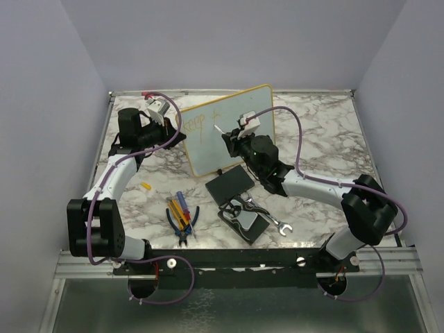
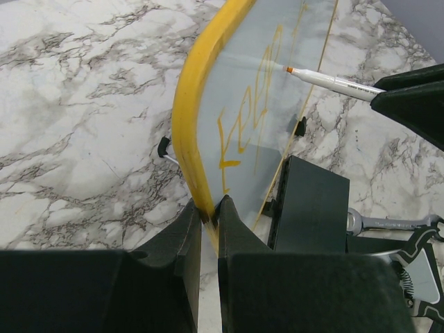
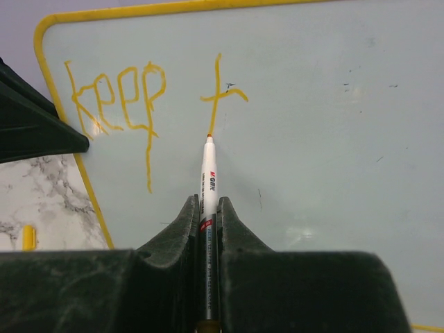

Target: Write a sentence on the whiteboard

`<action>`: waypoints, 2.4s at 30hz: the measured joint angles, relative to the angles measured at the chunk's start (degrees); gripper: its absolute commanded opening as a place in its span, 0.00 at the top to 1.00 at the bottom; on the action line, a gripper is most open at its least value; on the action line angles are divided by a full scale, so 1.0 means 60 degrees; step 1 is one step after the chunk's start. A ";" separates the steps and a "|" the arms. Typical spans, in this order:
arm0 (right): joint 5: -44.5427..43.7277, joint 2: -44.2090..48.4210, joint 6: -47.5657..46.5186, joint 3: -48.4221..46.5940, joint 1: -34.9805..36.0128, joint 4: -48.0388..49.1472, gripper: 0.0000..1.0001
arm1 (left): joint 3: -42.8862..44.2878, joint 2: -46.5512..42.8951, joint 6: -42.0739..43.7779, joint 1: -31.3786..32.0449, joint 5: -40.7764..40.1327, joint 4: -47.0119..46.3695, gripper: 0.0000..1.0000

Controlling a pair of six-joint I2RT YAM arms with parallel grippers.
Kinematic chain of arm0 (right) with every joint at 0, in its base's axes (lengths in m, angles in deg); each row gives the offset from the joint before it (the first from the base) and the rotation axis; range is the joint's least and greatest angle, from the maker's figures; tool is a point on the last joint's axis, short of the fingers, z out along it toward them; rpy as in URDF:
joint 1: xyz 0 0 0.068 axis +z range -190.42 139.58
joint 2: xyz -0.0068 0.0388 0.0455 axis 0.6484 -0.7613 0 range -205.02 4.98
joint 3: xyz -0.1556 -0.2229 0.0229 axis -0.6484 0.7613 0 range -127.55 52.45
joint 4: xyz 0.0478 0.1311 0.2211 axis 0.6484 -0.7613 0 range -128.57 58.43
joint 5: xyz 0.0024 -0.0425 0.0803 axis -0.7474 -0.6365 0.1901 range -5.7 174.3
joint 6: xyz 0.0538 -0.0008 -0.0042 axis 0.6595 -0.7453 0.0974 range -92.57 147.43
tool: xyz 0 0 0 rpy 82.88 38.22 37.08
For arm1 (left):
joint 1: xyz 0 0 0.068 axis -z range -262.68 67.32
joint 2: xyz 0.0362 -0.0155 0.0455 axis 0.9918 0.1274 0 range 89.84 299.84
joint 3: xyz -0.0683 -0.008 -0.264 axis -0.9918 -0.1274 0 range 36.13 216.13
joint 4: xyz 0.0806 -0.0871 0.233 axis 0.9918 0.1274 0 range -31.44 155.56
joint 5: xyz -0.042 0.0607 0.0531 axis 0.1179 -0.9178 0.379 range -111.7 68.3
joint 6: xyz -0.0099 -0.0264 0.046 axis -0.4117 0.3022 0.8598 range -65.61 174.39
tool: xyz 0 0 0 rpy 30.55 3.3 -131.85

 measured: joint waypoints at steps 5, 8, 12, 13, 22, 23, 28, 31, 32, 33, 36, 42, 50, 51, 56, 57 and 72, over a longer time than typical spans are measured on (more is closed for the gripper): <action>-0.0109 0.0000 0.0157 0.0106 0.0058 -0.0011 0.99 | 0.0000 0.0000 0.0004 0.0000 0.0000 -0.0004 1.00; -0.0168 0.0000 0.0237 0.0160 0.0069 -0.0018 0.99 | 0.0000 0.0000 0.0000 0.0000 0.0000 -0.0004 1.00; -0.0284 0.0000 0.0324 0.0280 0.0106 -0.0018 0.99 | 0.0000 0.0000 0.0000 0.0000 -0.0004 -0.0004 1.00; -0.0313 0.0000 0.0335 0.0321 0.0113 -0.0022 0.99 | 0.0000 0.0000 0.0004 0.0000 -0.0011 -0.0004 1.00; -0.0463 0.0029 0.0455 0.0393 0.0124 -0.0036 0.99 | 0.0000 0.0000 0.0004 0.0000 -0.0025 -0.0007 1.00; -0.0484 0.0029 0.0455 0.0393 0.0124 -0.0040 0.99 | 0.0000 0.0000 0.0004 0.0000 -0.0025 -0.0007 1.00; -0.0659 0.0029 0.0390 0.0321 0.0182 -0.0135 0.99 | 0.0000 0.0000 0.0004 0.0000 -0.0025 -0.0007 1.00; -0.0736 0.0029 0.0277 0.0259 0.0182 -0.0208 0.99 | 0.0000 0.0000 0.0004 0.0000 -0.0033 -0.0011 1.00; -0.0761 0.0033 0.0237 0.0244 0.0182 -0.0222 0.99 | 0.0000 0.0000 0.0004 0.0000 -0.0033 -0.0011 1.00; -0.0783 0.0036 0.0211 0.0233 0.0182 -0.0233 0.99 | 0.0000 0.0000 0.0004 0.0000 -0.0033 -0.0011 1.00; -0.0874 0.0036 0.0131 0.0168 0.0182 -0.0248 0.99 | 0.0000 0.0000 0.0004 0.0000 -0.0036 -0.0007 1.00; -0.0903 0.0055 -0.0004 0.0131 0.0182 -0.0270 0.99 | 0.0000 0.0000 0.0004 0.0000 -0.0036 -0.0007 1.00; -0.0688 0.1111 -0.0131 0.0528 0.0106 -0.0393 0.99 | 0.0000 -0.0018 0.0004 0.0007 0.0007 0.0033 1.00; -0.0681 0.1257 -0.0164 0.0528 0.0098 -0.0382 0.99 | 0.0000 -0.0018 0.0004 0.0007 0.0007 0.0033 1.00; -0.0688 0.1399 -0.0415 0.0240 0.0091 -0.0302 0.99 | 0.0000 -0.0018 0.0004 0.0007 0.0007 0.0033 1.00; -0.0688 0.1330 -0.0477 0.0146 0.0091 -0.0299 0.99 | 0.0000 -0.0018 0.0004 0.0007 0.0007 0.0033 1.00; -0.0696 0.0270 -0.1089 -0.0849 0.0091 -0.0211 0.99 | 0.0000 -0.0018 0.0007 0.0007 0.0007 0.0033 1.00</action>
